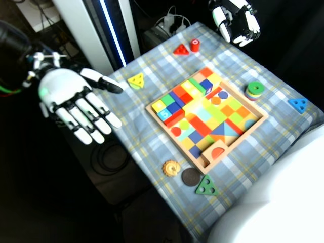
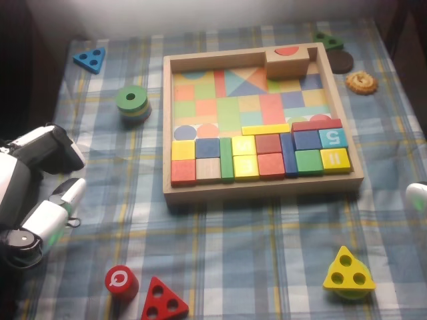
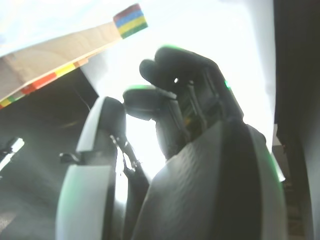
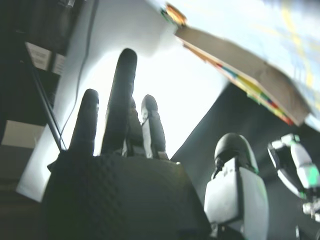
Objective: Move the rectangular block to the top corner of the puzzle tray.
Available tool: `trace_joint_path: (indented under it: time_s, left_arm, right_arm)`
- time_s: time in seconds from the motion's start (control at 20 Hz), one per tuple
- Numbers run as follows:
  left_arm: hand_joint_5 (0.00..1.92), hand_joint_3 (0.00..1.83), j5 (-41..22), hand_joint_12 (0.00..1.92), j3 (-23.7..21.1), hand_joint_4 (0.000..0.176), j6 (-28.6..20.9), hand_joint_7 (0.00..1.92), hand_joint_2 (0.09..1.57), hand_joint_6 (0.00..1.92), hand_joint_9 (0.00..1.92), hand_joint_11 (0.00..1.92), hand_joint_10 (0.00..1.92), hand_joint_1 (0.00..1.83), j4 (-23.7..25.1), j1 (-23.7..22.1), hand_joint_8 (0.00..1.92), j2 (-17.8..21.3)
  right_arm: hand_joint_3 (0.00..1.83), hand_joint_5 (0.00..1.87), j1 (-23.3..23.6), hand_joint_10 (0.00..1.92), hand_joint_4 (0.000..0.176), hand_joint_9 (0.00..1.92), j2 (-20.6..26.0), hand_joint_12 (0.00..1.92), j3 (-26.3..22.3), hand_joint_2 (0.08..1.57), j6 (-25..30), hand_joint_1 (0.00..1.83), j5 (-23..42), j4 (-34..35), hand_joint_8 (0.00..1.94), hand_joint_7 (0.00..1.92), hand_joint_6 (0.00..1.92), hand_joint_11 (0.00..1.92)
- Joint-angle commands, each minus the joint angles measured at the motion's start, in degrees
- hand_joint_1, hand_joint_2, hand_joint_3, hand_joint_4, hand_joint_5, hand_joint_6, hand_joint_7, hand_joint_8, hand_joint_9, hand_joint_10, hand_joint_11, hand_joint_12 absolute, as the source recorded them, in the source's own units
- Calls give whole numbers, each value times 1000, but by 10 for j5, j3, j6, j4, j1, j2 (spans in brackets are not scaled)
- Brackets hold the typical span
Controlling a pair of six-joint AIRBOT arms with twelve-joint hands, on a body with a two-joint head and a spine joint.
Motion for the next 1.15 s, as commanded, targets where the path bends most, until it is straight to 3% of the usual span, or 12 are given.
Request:
trace_joint_path:
  time_s: [0.0,0.05,0.1,0.15,0.25,0.35,0.5,0.55,0.65,0.75,0.8,1.1]
  left_arm:
    - [526,0,-76,1606,0,132,-3,468,1369,1646,351,84,1009,777,31,-2,626,0]
    - [437,0,-76,1544,0,21,-3,472,1343,860,311,16,878,727,31,-1,501,0]
    - [514,0,-73,1449,3,0,-3,515,1342,434,337,2,655,696,29,-1,306,0]
    - [537,0,-72,1103,5,49,-3,427,1357,59,323,0,196,511,26,-1,26,-1]
    - [512,0,-72,1021,5,56,-3,380,1369,15,314,0,89,431,26,0,4,-3]
    - [442,6,-70,944,8,31,-3,323,1395,2,284,0,32,274,25,0,0,-7]
    - [393,5,-68,922,9,25,-3,289,1408,2,254,0,6,220,25,0,1,-10]
    - [380,6,-67,877,9,16,-3,287,1417,2,246,0,2,206,25,0,0,-10]
    - [357,6,-67,846,9,41,-3,287,1438,4,238,0,3,221,25,0,0,-9]
    - [373,0,-68,921,9,31,-3,303,1427,7,259,0,10,261,25,0,4,-9]
    - [377,0,-67,901,9,12,-3,307,1424,6,254,0,6,282,25,0,3,-9]
    - [400,0,-68,1006,8,13,-3,360,1386,2,317,0,20,305,15,4,3,-12]
  right_arm:
    - [0,205,9,0,37,1,0,0,4,1023,-3,0,73,-20,0,97,1,0]
    - [0,202,9,0,43,0,-3,0,5,1048,-3,0,73,-19,0,90,0,0]
    - [9,196,9,0,26,0,-5,0,5,1072,-3,0,73,-18,1,92,0,0]
    - [4,187,10,0,55,0,-9,0,5,1064,-3,0,73,-14,4,99,1,0]
    - [2,209,11,8,53,19,-16,0,9,1059,-3,0,73,-12,13,124,10,0]
    - [0,225,12,18,59,55,-26,14,18,1049,-3,0,73,-12,18,153,12,30]
    - [4,216,19,4,93,37,-37,2,28,1063,4,0,73,-12,7,142,4,4]
    - [8,220,21,5,80,41,-37,0,28,1072,4,0,73,-12,9,149,5,0]
    - [3,220,23,8,82,48,-38,0,28,1063,4,0,73,-12,10,157,5,0]
    - [0,232,23,11,92,59,-38,0,26,1052,6,0,73,-12,13,169,8,0]
    - [3,236,23,11,88,63,-38,0,25,1063,8,0,73,-12,13,177,8,0]
    - [15,254,23,2,47,120,-40,141,28,1273,34,0,73,-12,0,211,4,9]
